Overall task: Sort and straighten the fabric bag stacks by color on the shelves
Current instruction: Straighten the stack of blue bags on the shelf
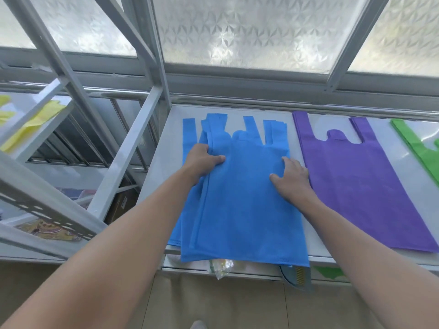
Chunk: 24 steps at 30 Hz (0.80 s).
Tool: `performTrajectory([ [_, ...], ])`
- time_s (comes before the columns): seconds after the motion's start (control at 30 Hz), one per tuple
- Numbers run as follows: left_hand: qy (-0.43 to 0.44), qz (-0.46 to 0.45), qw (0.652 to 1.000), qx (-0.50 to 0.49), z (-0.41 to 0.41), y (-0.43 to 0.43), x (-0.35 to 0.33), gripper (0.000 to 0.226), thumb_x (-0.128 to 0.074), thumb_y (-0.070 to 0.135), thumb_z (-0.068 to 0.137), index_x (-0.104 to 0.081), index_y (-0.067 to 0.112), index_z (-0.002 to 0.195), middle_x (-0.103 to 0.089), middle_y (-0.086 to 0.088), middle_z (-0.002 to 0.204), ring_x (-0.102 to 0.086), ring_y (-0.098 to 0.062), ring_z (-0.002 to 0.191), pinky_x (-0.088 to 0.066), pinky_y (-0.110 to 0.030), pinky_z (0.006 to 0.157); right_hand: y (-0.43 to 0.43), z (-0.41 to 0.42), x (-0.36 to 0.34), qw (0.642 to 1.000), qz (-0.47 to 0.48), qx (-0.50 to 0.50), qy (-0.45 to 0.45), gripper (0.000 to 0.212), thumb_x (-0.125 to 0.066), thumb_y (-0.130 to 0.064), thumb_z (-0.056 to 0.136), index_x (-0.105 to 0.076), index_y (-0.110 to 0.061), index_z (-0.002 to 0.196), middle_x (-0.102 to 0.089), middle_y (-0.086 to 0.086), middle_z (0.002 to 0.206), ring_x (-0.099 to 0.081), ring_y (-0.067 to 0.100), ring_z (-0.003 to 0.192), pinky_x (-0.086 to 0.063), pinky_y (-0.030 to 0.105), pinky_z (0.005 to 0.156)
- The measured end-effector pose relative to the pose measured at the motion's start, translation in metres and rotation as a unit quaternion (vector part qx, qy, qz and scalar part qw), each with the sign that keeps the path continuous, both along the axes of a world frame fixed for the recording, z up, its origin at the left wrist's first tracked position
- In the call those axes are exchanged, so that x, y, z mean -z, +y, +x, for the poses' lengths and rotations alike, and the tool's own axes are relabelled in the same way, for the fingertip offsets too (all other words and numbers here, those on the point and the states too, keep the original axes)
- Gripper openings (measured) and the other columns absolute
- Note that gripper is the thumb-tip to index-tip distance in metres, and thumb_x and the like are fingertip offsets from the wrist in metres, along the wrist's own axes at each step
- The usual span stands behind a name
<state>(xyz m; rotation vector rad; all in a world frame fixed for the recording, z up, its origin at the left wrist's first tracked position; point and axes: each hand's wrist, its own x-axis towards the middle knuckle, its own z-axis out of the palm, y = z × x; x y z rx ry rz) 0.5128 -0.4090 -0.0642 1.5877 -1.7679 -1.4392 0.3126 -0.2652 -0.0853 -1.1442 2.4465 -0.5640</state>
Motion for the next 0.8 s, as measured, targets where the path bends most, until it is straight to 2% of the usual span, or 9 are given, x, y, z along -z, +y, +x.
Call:
performTrajectory([
  [0.13, 0.023, 0.035, 0.999, 0.006, 0.013, 0.013, 0.004, 0.013, -0.070, 0.022, 0.098, -0.068, 0.014, 0.108, -0.072, 0.004, 0.100, -0.069, -0.011, 0.083, -0.057, -0.024, 0.063, 0.012, -0.006, -0.001, 0.995, -0.097, -0.017, -0.028, 0.063, -0.057, -0.018, 0.099, -0.038, -0.015, 0.158, -0.039, -0.001, 0.162, -0.030, 0.023, 0.151, -0.030, 0.038, 0.120],
  [0.23, 0.001, 0.067, 0.997, 0.024, 0.032, 0.019, 0.016, 0.017, -0.065, 0.022, 0.100, -0.068, 0.013, 0.115, -0.074, 0.000, 0.111, -0.072, -0.022, 0.099, -0.062, -0.042, 0.088, 0.023, -0.010, 0.000, 0.991, -0.108, -0.048, -0.056, 0.060, -0.058, -0.016, 0.100, -0.041, -0.017, 0.157, -0.043, -0.002, 0.160, -0.037, 0.018, 0.149, -0.033, 0.024, 0.112],
  [0.27, -0.009, 0.069, 0.997, 0.026, 0.036, 0.020, 0.019, 0.017, -0.064, 0.022, 0.100, -0.068, 0.013, 0.114, -0.074, -0.001, 0.112, -0.072, -0.023, 0.101, -0.061, -0.044, 0.091, 0.026, -0.012, 0.002, 0.992, -0.097, -0.056, -0.056, 0.059, -0.058, -0.017, 0.100, -0.041, -0.016, 0.157, -0.044, -0.001, 0.160, -0.039, 0.019, 0.148, -0.034, 0.023, 0.110],
  [0.4, 0.062, 0.121, 0.991, 0.015, 0.039, 0.010, 0.013, 0.016, -0.068, 0.019, 0.098, -0.072, 0.015, 0.113, -0.080, 0.000, 0.109, -0.077, -0.021, 0.096, -0.062, -0.037, 0.082, 0.023, -0.015, 0.007, 0.996, -0.047, -0.073, -0.014, 0.057, -0.060, -0.023, 0.101, -0.043, -0.013, 0.155, -0.046, 0.006, 0.156, -0.037, 0.025, 0.146, -0.031, 0.038, 0.120],
  [0.5, 0.109, 0.138, 0.984, -0.025, 0.035, -0.012, 0.009, 0.034, -0.079, 0.026, 0.091, -0.070, 0.003, 0.114, -0.078, -0.005, 0.111, -0.076, -0.022, 0.091, -0.060, -0.036, 0.074, 0.008, -0.020, 0.002, 0.998, -0.035, -0.052, 0.004, 0.055, -0.057, -0.025, 0.101, -0.044, -0.013, 0.154, -0.047, 0.007, 0.153, -0.035, 0.029, 0.144, -0.034, 0.047, 0.119],
  [0.6, 0.104, 0.094, 0.990, -0.029, 0.025, -0.029, 0.009, 0.034, -0.085, 0.032, 0.084, -0.063, 0.010, 0.098, -0.076, -0.015, 0.112, -0.077, -0.028, 0.098, -0.063, -0.043, 0.087, -0.018, -0.030, -0.005, 0.999, -0.026, -0.032, -0.022, 0.058, -0.055, -0.026, 0.101, -0.039, -0.013, 0.156, -0.048, 0.010, 0.152, -0.041, 0.031, 0.142, -0.039, 0.049, 0.115],
  [0.63, 0.094, 0.074, 0.992, -0.028, 0.021, -0.032, 0.009, 0.031, -0.084, 0.032, 0.085, -0.064, 0.011, 0.097, -0.076, -0.012, 0.113, -0.076, -0.027, 0.100, -0.062, -0.045, 0.092, -0.028, -0.033, -0.007, 0.999, -0.019, -0.026, -0.033, 0.060, -0.055, -0.027, 0.102, -0.036, -0.012, 0.157, -0.047, 0.011, 0.153, -0.041, 0.031, 0.142, -0.039, 0.049, 0.115],
  [0.73, 0.068, 0.030, 0.997, -0.023, 0.013, -0.034, 0.013, 0.035, -0.077, 0.033, 0.088, -0.064, 0.018, 0.116, -0.075, -0.003, 0.117, -0.074, -0.021, 0.103, -0.060, -0.046, 0.096, -0.051, -0.039, -0.011, 0.998, -0.011, -0.008, -0.060, 0.061, -0.056, -0.030, 0.102, -0.035, -0.011, 0.156, -0.044, 0.014, 0.153, -0.043, 0.032, 0.140, -0.042, 0.046, 0.111],
  [0.8, 0.072, 0.018, 0.997, -0.016, 0.013, -0.033, 0.021, 0.037, -0.068, 0.038, 0.087, -0.057, 0.025, 0.120, -0.072, 0.002, 0.121, -0.071, -0.020, 0.108, -0.057, -0.049, 0.099, -0.060, -0.039, -0.012, 0.997, -0.042, 0.004, -0.072, 0.057, -0.056, -0.027, 0.102, -0.039, -0.014, 0.155, -0.046, 0.012, 0.152, -0.045, 0.029, 0.139, -0.044, 0.042, 0.109],
])
